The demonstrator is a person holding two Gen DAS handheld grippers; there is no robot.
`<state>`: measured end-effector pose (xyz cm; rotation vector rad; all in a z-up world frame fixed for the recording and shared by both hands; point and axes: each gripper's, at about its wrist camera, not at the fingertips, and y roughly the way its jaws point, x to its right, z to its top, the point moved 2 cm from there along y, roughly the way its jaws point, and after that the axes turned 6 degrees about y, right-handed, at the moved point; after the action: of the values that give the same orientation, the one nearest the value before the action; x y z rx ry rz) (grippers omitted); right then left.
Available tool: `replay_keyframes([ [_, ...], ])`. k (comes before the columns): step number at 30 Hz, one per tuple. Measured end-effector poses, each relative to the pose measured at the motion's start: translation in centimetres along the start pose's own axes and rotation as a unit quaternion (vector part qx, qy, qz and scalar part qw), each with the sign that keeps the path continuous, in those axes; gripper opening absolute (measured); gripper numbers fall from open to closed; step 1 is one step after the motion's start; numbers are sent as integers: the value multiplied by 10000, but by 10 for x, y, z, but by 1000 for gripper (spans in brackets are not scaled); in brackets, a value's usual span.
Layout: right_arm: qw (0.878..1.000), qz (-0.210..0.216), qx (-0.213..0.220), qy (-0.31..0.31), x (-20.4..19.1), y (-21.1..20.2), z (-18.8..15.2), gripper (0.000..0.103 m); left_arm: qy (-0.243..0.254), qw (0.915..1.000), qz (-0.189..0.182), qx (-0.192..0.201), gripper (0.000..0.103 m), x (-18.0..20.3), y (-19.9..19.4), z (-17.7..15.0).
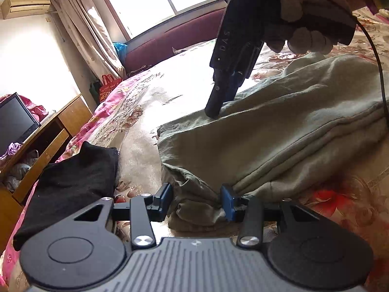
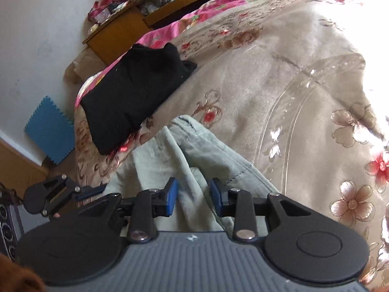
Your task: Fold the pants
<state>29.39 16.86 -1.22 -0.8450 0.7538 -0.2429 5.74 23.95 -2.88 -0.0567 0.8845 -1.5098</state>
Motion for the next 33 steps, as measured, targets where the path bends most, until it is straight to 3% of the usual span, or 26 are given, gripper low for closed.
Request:
replay_keyframes([
  [3,9990,258,-328,-125,9,11,1,37,-206,9996,21,172,58,-9,-7,3],
  [8,9906,1084,-707,-437,-1,2,-4,38,-627,9961,114,615,58,-17,-15,18],
  [14,9843,1353,-540,-997,-25,-9,-11,38,-676,9955,-111,651,58,-4,-4,20],
  [17,9871,744,-543,-1312,-23,4,-9,41,-611,9968,-269,431,58,4,8,15],
  [19,9864,537,-880,-1279,-14,19,-7,41,-599,9970,-318,383,58,7,12,14],
  [22,9848,882,-1038,-1075,-10,22,-6,41,-633,9966,-351,391,58,6,14,13],
  [24,9802,1437,-1040,-883,-12,22,-3,41,-769,9955,-410,367,58,6,17,11],
  [27,9709,2249,-650,-495,-15,22,9,38,-848,9949,-425,344,58,5,19,10],
  [29,9701,2404,-245,-212,-12,21,23,35,-856,9950,-421,313,58,6,20,10],
  [33,9800,1771,834,342,7,5,50,38,-838,9954,-397,226,58,7,22,11],
])
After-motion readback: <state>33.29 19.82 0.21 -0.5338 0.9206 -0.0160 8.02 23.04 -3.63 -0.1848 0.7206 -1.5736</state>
